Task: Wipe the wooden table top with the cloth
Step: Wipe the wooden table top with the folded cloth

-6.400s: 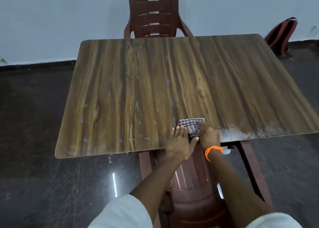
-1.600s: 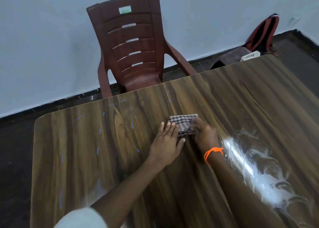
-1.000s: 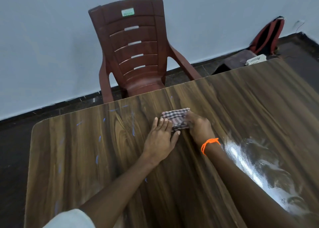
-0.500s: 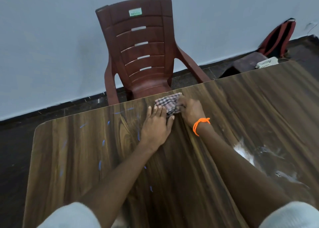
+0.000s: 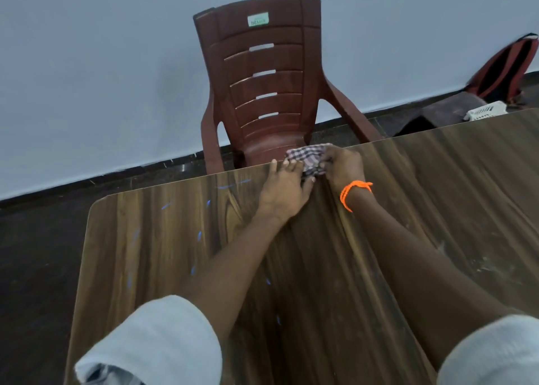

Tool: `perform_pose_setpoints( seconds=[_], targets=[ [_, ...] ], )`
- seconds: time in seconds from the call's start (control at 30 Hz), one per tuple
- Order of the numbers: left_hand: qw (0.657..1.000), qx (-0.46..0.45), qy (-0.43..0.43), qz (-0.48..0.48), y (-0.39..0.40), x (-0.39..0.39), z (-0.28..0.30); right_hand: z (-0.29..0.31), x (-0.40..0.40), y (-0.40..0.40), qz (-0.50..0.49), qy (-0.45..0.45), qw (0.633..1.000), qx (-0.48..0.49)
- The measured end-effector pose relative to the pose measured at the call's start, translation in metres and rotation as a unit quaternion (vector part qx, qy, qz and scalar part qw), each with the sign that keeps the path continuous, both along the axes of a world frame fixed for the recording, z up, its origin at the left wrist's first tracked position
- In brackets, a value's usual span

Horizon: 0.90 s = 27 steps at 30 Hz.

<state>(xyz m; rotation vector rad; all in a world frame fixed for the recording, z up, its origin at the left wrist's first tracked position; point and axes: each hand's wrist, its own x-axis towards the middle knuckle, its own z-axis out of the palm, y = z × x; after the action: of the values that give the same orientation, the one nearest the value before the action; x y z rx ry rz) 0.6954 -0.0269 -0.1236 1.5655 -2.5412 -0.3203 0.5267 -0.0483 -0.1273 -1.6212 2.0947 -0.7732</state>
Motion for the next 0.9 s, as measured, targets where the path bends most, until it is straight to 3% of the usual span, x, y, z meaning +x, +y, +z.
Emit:
perform_pose_setpoints(
  seconds=[0.13,0.4,0.53,0.67,0.73,0.9],
  targets=[
    [1.000,-0.016,-0.017,0.018,0.006,0.044,0.000,0.003,0.042,0.001,0.030,-0.084,0.996,0.020],
    [0.998,-0.005,-0.034,0.057,0.076,0.067,0.007,0.005,0.066,0.080,0.143,0.033,0.988,-0.036],
    [0.999,0.025,-0.003,0.043,0.104,0.046,0.004,0.005,0.052,0.109,0.114,0.114,0.987,-0.015],
    [0.999,0.045,0.009,0.025,0.087,0.028,0.002,0.012,0.054,0.089,0.075,0.132,0.988,-0.029],
    [0.999,0.043,0.010,0.028,0.067,0.031,0.002,0.013,0.060,0.066,0.074,0.092,0.992,-0.040],
    [0.998,0.024,-0.018,0.054,0.042,0.068,0.001,0.002,0.090,0.037,0.156,0.138,0.978,-0.015]
  ],
)
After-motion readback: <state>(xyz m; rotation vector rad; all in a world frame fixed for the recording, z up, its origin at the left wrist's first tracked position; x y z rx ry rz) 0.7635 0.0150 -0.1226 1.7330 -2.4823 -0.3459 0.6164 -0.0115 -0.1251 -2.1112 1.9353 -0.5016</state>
